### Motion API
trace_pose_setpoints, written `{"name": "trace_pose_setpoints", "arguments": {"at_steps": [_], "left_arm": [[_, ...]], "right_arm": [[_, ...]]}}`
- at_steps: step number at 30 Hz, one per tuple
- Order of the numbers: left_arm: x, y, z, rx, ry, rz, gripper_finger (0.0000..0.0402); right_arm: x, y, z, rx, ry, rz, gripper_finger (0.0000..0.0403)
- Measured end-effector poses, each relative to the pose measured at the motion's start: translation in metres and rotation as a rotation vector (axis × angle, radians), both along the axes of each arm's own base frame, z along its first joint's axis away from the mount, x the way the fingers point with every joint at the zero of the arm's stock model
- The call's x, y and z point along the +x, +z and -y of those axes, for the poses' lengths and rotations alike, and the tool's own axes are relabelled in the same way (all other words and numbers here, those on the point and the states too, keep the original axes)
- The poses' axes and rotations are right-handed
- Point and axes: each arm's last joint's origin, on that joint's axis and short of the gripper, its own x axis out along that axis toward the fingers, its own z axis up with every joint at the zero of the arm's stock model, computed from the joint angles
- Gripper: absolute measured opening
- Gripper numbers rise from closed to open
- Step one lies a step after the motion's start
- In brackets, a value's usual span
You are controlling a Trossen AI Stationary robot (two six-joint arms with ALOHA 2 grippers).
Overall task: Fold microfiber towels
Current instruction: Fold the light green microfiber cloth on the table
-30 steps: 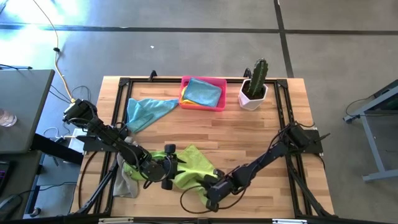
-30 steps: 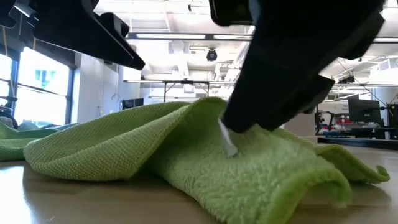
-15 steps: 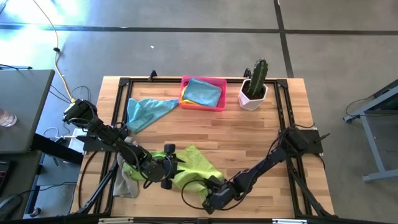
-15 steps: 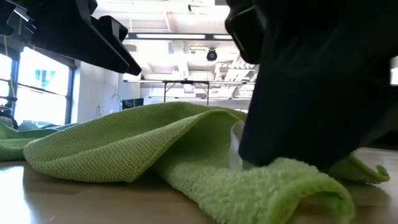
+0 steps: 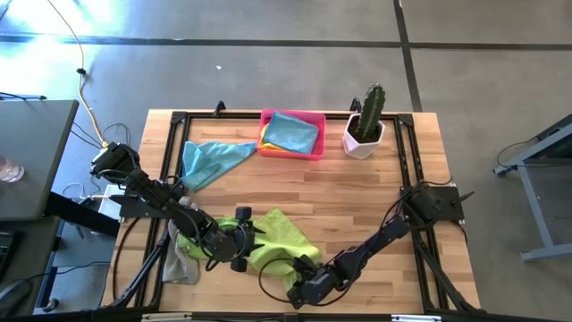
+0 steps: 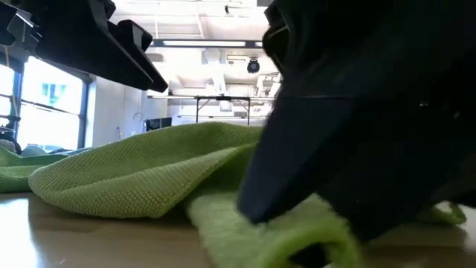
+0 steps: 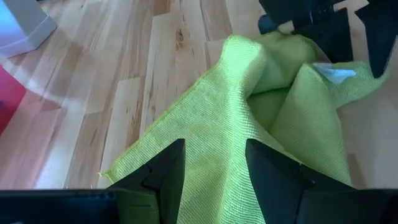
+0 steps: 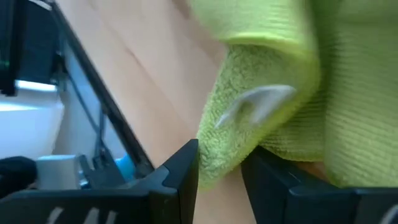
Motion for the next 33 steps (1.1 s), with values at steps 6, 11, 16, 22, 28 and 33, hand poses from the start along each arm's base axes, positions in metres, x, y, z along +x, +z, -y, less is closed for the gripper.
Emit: {"name": "trace_pose_setpoints", "arguments": {"at_steps": [6, 11, 16, 22, 28, 33], "left_arm": [[0.000, 0.000, 0.000, -0.008, 0.005, -0.001, 0.0159], [0.000, 0.000, 0.000, -0.019, 0.009, 0.000, 0.0159], [0.000, -0.001, 0.001, -0.036, -0.011, -0.009, 0.0158], [0.001, 0.000, 0.003, -0.078, -0.050, -0.009, 0.0158], [0.004, 0.005, 0.005, -0.077, -0.067, 0.042, 0.0158], [0.011, 0.017, 0.008, -0.051, -0.107, 0.181, 0.0158]], "right_arm": [[0.004, -0.006, -0.001, -0.013, -0.006, 0.033, 0.0105], [0.004, -0.008, 0.000, -0.046, 0.002, 0.041, 0.0045], [0.004, -0.007, 0.001, -0.088, 0.053, 0.053, 0.0010], [0.000, 0.020, 0.012, -0.159, 0.158, 0.053, 0.0003], [-0.011, 0.066, 0.036, -0.294, 0.222, 0.042, 0.0001], [-0.017, 0.089, 0.060, -0.399, 0.256, 0.007, 0.0001]]}}
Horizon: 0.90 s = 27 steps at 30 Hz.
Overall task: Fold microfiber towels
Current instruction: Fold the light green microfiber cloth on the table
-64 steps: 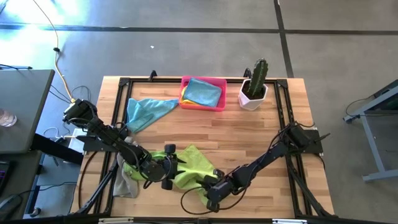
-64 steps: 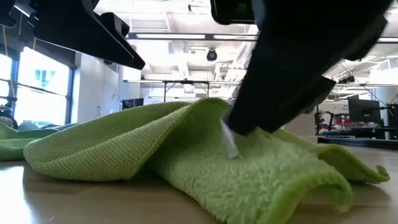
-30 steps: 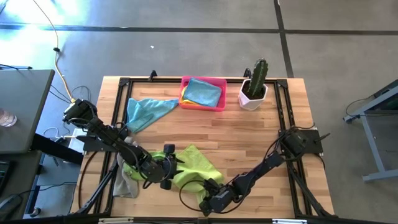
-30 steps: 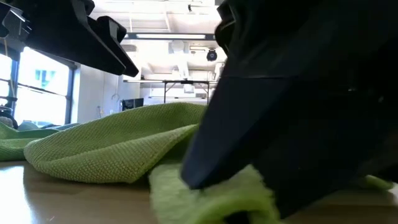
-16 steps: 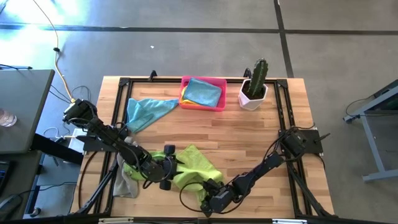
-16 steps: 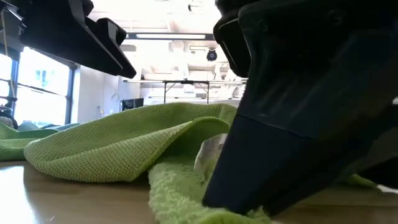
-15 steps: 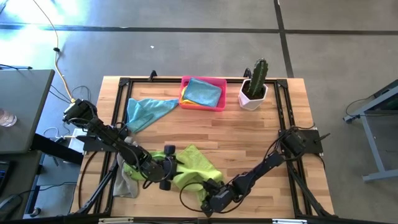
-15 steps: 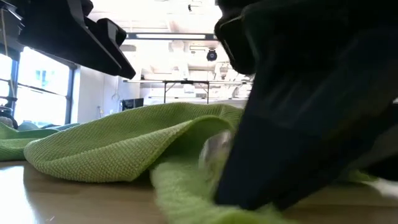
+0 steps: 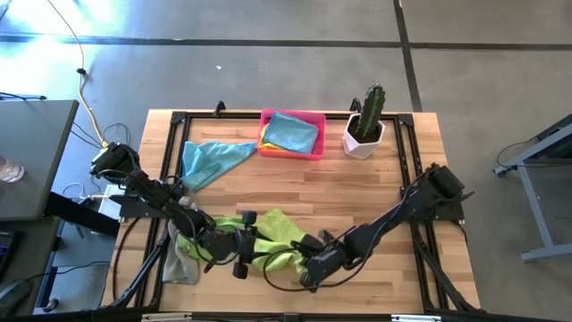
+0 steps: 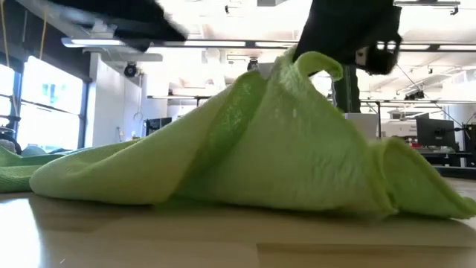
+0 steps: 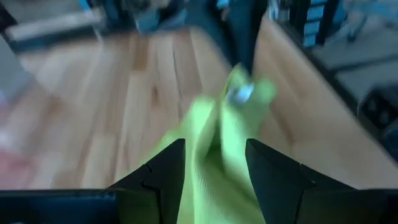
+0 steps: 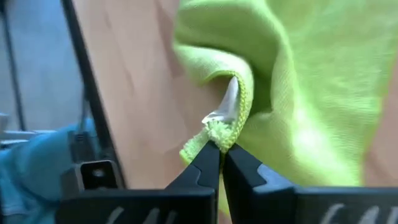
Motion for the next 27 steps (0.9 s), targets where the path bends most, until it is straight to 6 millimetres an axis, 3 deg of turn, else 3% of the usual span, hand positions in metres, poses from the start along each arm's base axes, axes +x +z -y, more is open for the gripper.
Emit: {"name": "trace_pose_setpoints", "arguments": {"at_steps": [8, 18, 27], "left_arm": [[0.009, 0.011, -0.007, 0.044, 0.122, 0.141, 0.0158], [0.018, 0.013, -0.030, 0.116, 0.212, 0.158, 0.0158], [0.027, 0.001, -0.035, 0.109, 0.125, 0.117, 0.0158]], "right_arm": [[0.004, 0.032, 0.034, -0.097, 0.080, 0.073, 0.0000], [0.010, 0.062, 0.083, -0.140, 0.047, 0.136, 0.0000], [0.004, 0.091, 0.115, -0.173, -0.010, 0.215, 0.0000]]}}
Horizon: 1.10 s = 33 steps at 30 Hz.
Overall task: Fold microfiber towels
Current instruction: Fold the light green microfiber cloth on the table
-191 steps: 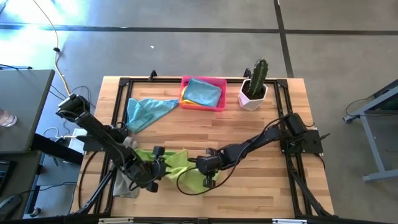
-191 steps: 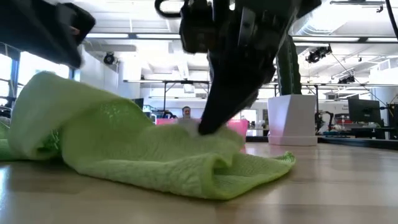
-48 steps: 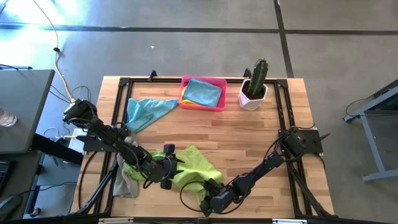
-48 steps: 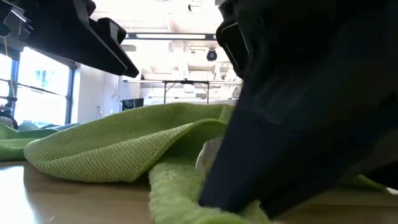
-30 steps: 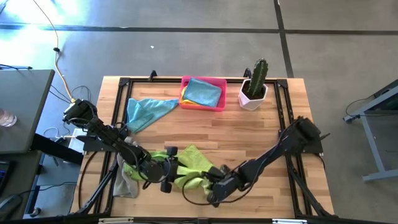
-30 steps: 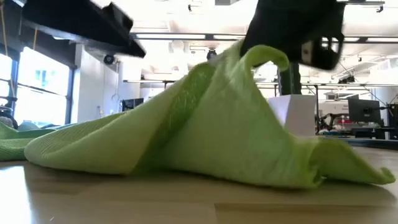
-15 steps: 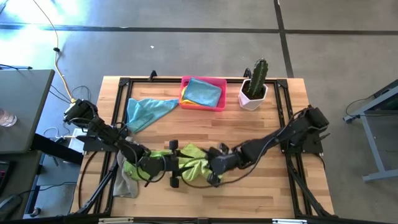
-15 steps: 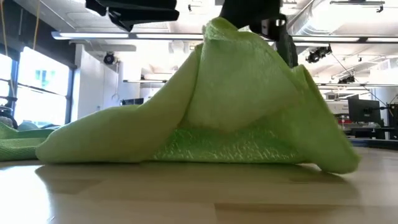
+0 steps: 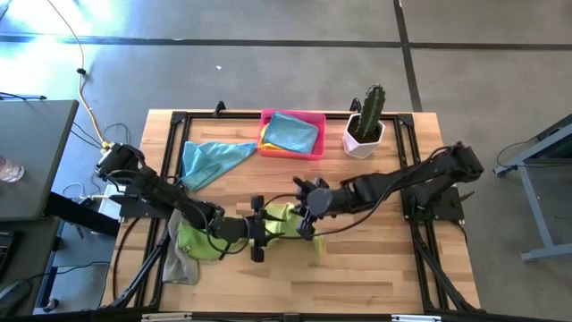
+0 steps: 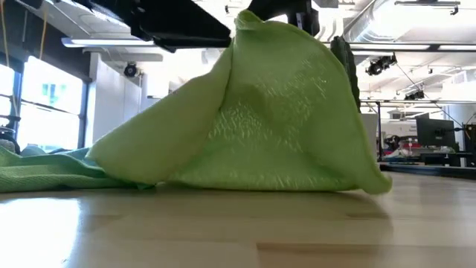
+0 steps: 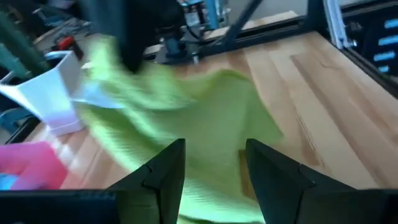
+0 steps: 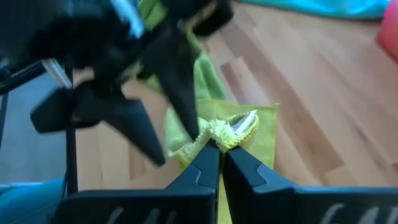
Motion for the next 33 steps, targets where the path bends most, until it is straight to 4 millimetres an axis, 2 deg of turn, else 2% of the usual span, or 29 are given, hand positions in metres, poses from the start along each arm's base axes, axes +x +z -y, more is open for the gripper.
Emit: {"name": "trace_pose_setpoints", "arguments": {"at_steps": [5, 10, 14, 21, 25, 27, 29, 33], "left_arm": [[0.007, -0.021, 0.004, 0.098, -0.087, -0.071, 0.0158], [0.006, -0.045, 0.003, 0.209, 0.050, -0.164, 0.0158], [-0.001, -0.049, 0.005, 0.322, 0.205, -0.201, 0.0158], [-0.018, -0.043, 0.007, 0.568, 0.527, -0.191, 0.0158], [-0.023, -0.039, 0.004, 0.709, 0.706, -0.182, 0.0158], [-0.022, -0.037, 0.004, 0.699, 0.728, -0.164, 0.0158], [-0.019, -0.034, 0.006, 0.623, 0.670, -0.137, 0.0158], [-0.008, -0.028, 0.018, 0.326, 0.360, -0.043, 0.0158]], "right_arm": [[-0.002, 0.007, 0.009, -0.006, -0.017, 0.017, 0.0000], [-0.002, 0.006, 0.011, -0.013, -0.015, 0.006, 0.0000], [-0.006, 0.002, 0.012, -0.016, -0.024, -0.054, 0.0000], [-0.012, -0.003, 0.013, -0.022, -0.036, -0.131, 0.0000], [-0.013, -0.003, 0.006, 0.041, -0.041, -0.133, 0.0000], [-0.015, -0.004, 0.003, 0.079, -0.047, -0.149, 0.0000], [-0.017, -0.005, 0.001, 0.109, -0.077, -0.163, 0.0000], [-0.017, -0.003, 0.004, 0.139, -0.150, -0.145, 0.0000]]}}
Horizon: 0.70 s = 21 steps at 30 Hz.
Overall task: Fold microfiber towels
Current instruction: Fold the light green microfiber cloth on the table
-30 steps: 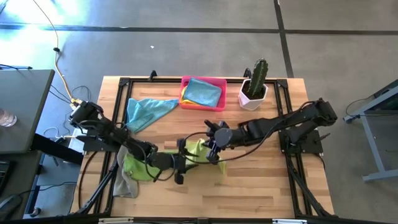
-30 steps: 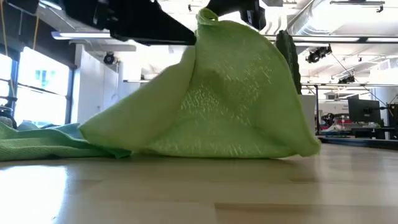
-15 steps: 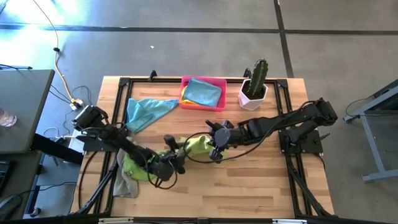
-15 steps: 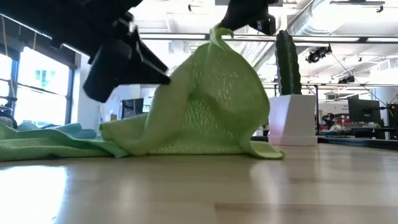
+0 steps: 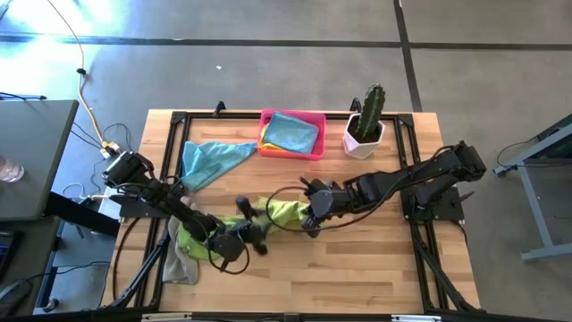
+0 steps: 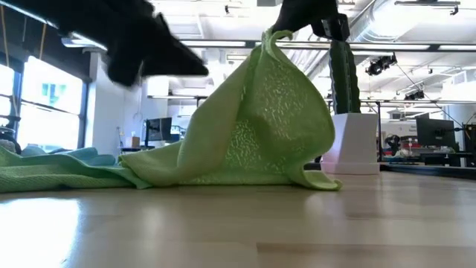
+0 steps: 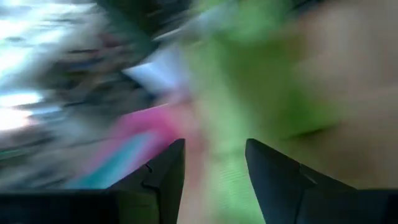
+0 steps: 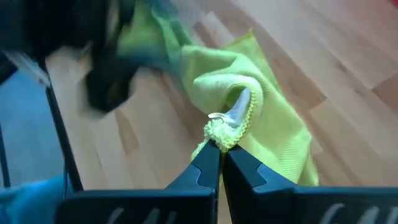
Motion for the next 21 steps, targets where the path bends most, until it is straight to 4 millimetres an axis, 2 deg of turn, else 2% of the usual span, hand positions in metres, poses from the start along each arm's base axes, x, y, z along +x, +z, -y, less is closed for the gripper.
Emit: {"name": "trace_pose_setpoints", "arguments": {"at_steps": [2, 4, 9, 15, 21], "left_arm": [[0.005, 0.005, 0.005, -0.103, -0.122, 0.063, 0.0158], [0.009, 0.011, 0.004, -0.150, -0.160, 0.125, 0.0158], [0.017, 0.023, -0.012, -0.157, -0.072, 0.256, 0.0158], [0.024, 0.025, -0.036, -0.185, 0.004, 0.300, 0.0158], [0.023, 0.023, -0.040, -0.152, 0.091, 0.292, 0.0158]], "right_arm": [[0.001, 0.001, 0.003, 0.011, -0.025, 0.016, 0.0000], [0.003, 0.002, 0.005, 0.032, -0.042, 0.026, 0.0000], [0.007, 0.006, 0.003, 0.092, -0.049, 0.085, 0.0000], [0.013, 0.013, 0.000, 0.118, -0.042, 0.177, 0.0000], [0.012, 0.012, 0.000, 0.114, -0.041, 0.162, 0.0000]]}}
